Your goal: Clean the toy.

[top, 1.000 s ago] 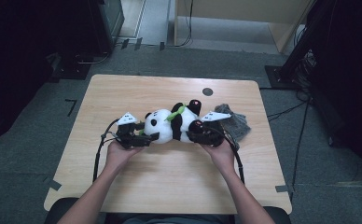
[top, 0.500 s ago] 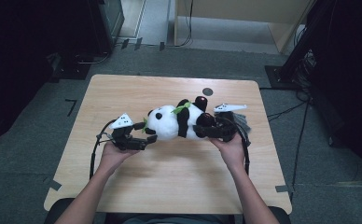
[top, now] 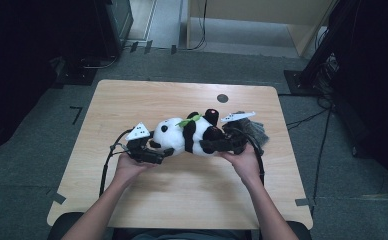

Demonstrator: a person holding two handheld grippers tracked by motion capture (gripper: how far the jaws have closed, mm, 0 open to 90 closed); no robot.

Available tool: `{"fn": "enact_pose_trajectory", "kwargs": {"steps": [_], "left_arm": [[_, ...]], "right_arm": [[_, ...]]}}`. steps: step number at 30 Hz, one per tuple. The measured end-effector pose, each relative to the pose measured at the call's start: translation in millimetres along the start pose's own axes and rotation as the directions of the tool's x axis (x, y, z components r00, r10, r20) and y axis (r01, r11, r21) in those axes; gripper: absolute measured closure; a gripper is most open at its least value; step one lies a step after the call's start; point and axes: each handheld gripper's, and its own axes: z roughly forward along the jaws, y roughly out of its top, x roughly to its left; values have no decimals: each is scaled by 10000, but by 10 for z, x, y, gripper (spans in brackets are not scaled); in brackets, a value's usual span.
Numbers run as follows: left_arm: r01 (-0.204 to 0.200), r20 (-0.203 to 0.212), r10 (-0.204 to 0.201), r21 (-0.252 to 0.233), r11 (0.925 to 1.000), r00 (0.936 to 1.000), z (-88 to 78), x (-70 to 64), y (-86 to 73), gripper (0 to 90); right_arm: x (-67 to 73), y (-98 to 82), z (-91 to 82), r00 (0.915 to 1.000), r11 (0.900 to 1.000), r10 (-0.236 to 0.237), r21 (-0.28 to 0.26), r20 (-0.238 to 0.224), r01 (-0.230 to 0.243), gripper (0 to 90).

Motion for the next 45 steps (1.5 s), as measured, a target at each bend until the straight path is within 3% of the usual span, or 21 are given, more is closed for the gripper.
{"fn": "enact_pose_trajectory", "kwargs": {"steps": [2, 4, 7, 11, 15, 19, 22, 24, 25, 27, 28, 30, 32, 35, 37, 39, 41, 42, 45], "left_arm": [[60, -248, -55, 237, 9997, 9997, 7, -12, -3, 106], [18, -422, -11, 147, 9999, 9991, -4, -28, -4, 173], [241, -460, -238, 52, 9997, 9987, -42, -29, 20, 315], [183, -601, -179, 55, 9998, 9980, -82, -45, 44, 441], [668, -227, -664, 208, 9975, 9975, -125, -16, 78, 507], [1060, 116, -1061, 69, 9943, 9943, -223, 40, 136, 538], [1107, 169, -1110, 184, 9937, 9937, -264, 40, 182, 540], [1138, 181, -1143, 245, 9932, 9933, -282, 46, 198, 540], [1142, 152, -1146, 265, 9931, 9933, -288, 51, 203, 539], [1266, 169, -1271, 273, 9916, 9918, -302, 76, 210, 539], [1376, 173, -1381, 270, 9901, 9903, -311, 89, 212, 539], [1817, 280, -1821, 142, 9832, 9829, -357, 152, 215, 539], [2214, 493, -2212, 9, 9752, 9740, -398, 196, 231, 539], [2341, 653, -2341, 69, 9722, 9700, -421, 185, 263, 538], [2397, 781, -2417, 348, 9702, 9672, -411, 168, 280, 537], [2756, 1014, -2811, 653, 9591, 9543, -390, 168, 279, 535], [3212, 1153, -3306, 928, 9424, 9367, -364, 174, 272, 532], [3322, 1135, -3416, 941, 9385, 9330, -354, 163, 269, 527], [3306, 1141, -3404, 961, 9389, 9333, -327, 133, 270, 516]], "right_arm": [[37, 0, 23, 9996, 9998, -195, 90, 224, 193, 503], [19, -4, 27, 9996, 9998, -157, 139, 219, 154, 501], [-17, -12, 19, 9999, 10000, -87, 47, 146, 86, 486], [-28, -21, 30, 9993, 9997, -247, 5, 294, 247, 440], [-78, -41, 38, 9994, 9996, -277, -33, 200, 278, 360], [-157, -89, -15, 9984, 9972, -253, -717, -506, 217, 269], [-192, -140, -35, 9945, 9891, -704, -1344, -778, 595, 220], [-199, -178, -34, 9879, 9778, -1342, -1720, -774, 1193, 201], [-195, -222, -29, 9819, 9630, -1785, -2161, -633, 1612, 198], [-198, -278, -19, 9741, 9485, -2204, -2440, -508, 2019, 198], [-206, -292, -17, 9740, 9518, -2186, -2331, -596, 1994, 200], [-236, -303, -22, 9747, 9599, -2126, -2011, -684, 1953, 217], [-259, -319, -26, 9733, 9596, -2213, -1914, -612, 2061, 217], [-247, -331, 1, 9661, 9496, -2568, -1931, -274, 2470, 199], [-206, -322, 38, 9569, 9379, -2905, -1999, -61, 2835, 154], [-168, -324, 77, 9464, 9274, -3231, -2008, -42, 3157, 133], [-152, -320, 104, 9478, 9299, -3188, -1922, 46, 3137, 142], [-151, -320, 114, 9515, 9342, -3077, -1903, -13, 3018, 160], [-150, -321, 143, 9484, 9328, -3170, -1774, 113, 3139, 161]]}}
